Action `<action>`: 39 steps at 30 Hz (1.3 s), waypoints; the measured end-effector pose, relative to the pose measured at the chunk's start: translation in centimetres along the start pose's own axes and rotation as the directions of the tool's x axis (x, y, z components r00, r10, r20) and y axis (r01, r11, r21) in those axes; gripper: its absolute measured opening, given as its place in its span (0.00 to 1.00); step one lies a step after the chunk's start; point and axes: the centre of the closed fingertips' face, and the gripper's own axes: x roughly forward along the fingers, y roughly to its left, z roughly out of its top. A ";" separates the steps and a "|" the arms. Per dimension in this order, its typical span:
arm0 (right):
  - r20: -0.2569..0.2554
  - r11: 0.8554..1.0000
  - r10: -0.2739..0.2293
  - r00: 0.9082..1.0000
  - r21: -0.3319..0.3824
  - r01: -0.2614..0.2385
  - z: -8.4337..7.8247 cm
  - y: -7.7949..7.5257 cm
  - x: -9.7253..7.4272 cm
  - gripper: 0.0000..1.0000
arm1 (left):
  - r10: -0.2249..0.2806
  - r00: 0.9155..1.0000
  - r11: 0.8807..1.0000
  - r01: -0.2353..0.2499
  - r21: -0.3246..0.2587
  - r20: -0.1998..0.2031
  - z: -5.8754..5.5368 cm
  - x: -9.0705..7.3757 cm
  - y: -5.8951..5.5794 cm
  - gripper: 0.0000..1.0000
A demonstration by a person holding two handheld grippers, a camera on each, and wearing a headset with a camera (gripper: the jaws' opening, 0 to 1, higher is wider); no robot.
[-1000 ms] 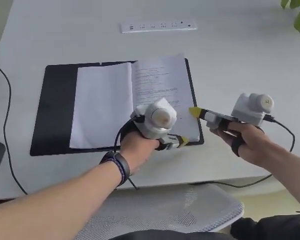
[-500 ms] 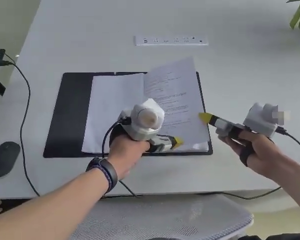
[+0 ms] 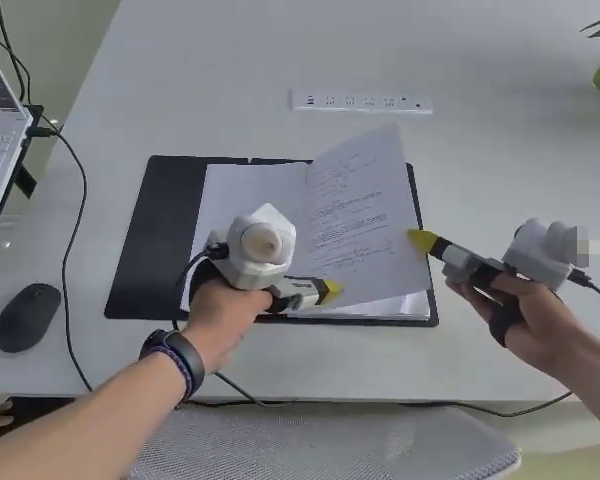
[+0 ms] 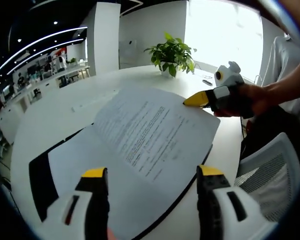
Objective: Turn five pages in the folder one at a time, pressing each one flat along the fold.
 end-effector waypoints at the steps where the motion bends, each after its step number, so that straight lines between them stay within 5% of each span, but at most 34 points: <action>1: 0.004 1.000 0.009 1.000 -0.002 -0.009 0.1 0.3 0.1 0.00 | 0.006 1.000 1.000 -0.006 -0.004 0.004 0.0 -0.3 0.3 0.71; 10: 0.008 0.995 0.093 0.996 -0.044 -0.093 1.0 3.9 2.0 0.00 | 0.067 0.997 0.997 -0.065 -0.051 0.043 -0.4 -3.5 3.2 0.74; 23: -0.024 0.976 0.203 0.979 -0.081 -0.204 0.9 8.5 5.6 0.00 | 0.168 0.984 0.978 -0.159 -0.132 0.058 -2.6 -8.8 6.5 0.76; 28: -0.059 0.964 0.243 0.968 -0.094 -0.248 0.3 10.3 7.7 0.00 | 0.196 0.979 0.970 -0.186 -0.154 0.055 -3.5 -10.1 7.6 0.76; 29: -0.089 0.957 0.267 0.960 -0.092 -0.275 -0.6 11.3 9.3 0.00 | 0.237 0.970 0.958 -0.223 -0.182 0.062 -3.9 -11.8 9.1 0.76; 30: -0.118 0.949 0.290 0.950 -0.090 -0.301 -1.4 12.4 10.9 0.00 | 0.240 0.969 0.957 -0.225 -0.185 0.063 -4.0 -12.0 9.2 0.77; 39: -0.182 0.942 0.308 0.934 -0.077 -0.325 -3.7 13.8 14.2 0.00 | 0.262 0.962 0.946 -0.242 -0.217 0.071 -4.6 -13.3 9.9 0.78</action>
